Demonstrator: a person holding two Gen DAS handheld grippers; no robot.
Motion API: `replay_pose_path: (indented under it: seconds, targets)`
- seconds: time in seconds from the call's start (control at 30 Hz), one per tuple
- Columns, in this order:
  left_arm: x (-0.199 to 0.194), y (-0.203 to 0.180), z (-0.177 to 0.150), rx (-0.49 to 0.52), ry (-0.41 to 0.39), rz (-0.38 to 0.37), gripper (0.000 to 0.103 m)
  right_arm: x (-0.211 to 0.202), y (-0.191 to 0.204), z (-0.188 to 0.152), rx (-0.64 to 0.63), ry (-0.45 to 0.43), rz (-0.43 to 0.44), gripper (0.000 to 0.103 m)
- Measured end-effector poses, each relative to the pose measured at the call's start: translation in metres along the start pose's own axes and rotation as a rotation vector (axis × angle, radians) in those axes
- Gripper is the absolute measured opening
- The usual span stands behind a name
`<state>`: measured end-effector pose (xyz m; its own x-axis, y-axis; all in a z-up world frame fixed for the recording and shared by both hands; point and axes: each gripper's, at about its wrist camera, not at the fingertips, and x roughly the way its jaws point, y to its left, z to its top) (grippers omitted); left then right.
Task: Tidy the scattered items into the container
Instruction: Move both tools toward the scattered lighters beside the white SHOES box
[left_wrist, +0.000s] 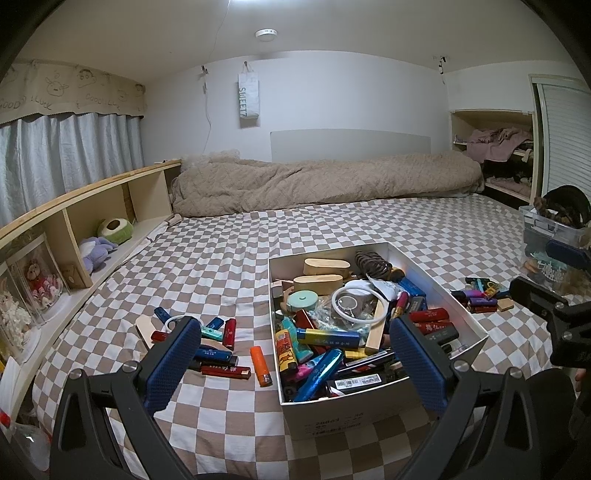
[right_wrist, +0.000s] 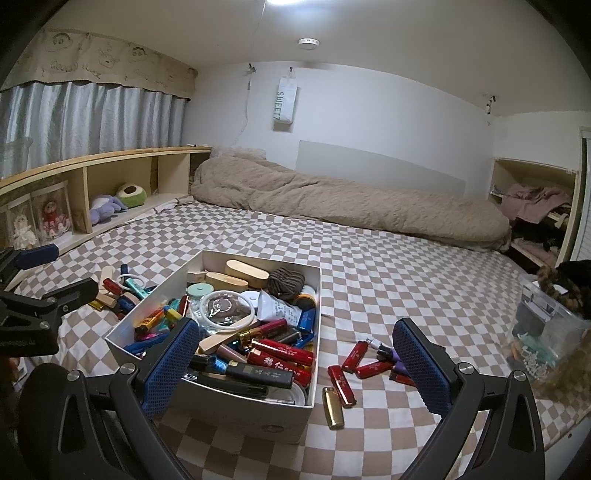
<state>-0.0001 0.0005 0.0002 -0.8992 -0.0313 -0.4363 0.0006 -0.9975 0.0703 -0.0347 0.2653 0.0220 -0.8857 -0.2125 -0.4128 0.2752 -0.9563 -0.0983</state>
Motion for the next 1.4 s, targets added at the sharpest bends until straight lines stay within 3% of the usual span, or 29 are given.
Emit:
replay_pose_path:
  seconds: [1.4]
  targets:
    - [0.011, 0.005, -0.004, -0.022, 0.023, -0.029, 0.103, 0.01, -0.002, -0.007, 0.004, 0.027, -0.003, 0.103]
